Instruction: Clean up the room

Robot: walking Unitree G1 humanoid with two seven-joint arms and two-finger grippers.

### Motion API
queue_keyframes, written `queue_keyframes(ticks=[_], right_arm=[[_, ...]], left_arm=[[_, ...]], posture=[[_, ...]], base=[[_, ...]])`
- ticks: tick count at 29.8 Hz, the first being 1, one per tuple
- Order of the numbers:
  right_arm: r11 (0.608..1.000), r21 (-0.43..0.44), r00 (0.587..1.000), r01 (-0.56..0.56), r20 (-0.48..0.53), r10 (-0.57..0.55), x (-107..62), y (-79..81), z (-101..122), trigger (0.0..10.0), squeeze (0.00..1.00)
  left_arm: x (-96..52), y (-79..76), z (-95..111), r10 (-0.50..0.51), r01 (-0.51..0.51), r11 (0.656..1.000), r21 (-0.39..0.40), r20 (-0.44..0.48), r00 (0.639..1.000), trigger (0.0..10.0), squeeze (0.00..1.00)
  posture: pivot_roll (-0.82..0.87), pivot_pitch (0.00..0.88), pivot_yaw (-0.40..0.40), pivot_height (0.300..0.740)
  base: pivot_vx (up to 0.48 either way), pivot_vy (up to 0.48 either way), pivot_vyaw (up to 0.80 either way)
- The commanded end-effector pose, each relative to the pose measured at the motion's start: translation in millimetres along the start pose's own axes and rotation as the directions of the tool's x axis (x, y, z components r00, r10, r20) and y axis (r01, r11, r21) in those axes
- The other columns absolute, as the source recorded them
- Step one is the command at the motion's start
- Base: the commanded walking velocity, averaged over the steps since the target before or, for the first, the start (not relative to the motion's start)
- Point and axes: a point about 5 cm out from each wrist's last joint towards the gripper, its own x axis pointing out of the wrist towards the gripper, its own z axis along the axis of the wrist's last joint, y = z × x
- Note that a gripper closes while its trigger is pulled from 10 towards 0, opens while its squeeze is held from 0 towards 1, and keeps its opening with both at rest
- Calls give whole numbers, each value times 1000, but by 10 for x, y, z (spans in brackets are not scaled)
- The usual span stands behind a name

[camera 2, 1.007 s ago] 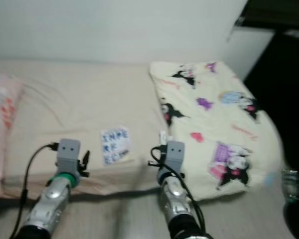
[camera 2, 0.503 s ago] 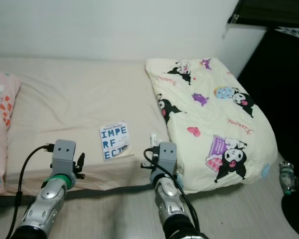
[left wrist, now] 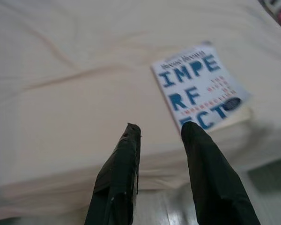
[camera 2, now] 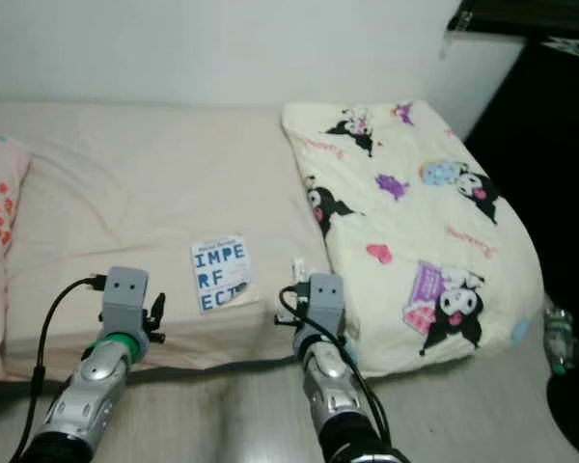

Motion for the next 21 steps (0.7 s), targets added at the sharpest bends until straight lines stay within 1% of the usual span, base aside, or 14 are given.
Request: queue_keyframes(ticks=[1, 11, 21], right_arm=[[1000, -6, 1000, -6, -30, 6, -14, 8, -62, 10000, 0], [1000, -4, 999, -8, -33, 8, -23, 26, -80, 10000, 0], [1000, -9, 1000, -6, -30, 5, -25, 8, -76, 10000, 0]], left_arm=[[-22, 31, -79, 14, -14, 1000, -5, -30, 999, 10000, 0], [-46, 148, -101, 41, -41, 999, -1, -37, 998, 10000, 0], [-46, 125, -78, 31, -32, 999, -3, -25, 999, 10000, 0]], posture=[[87, 17, -40, 740], [91, 20, -31, 740], [92, 19, -31, 740]], base=[[0, 0, 800], [0, 0, 800], [0, 0, 800]])
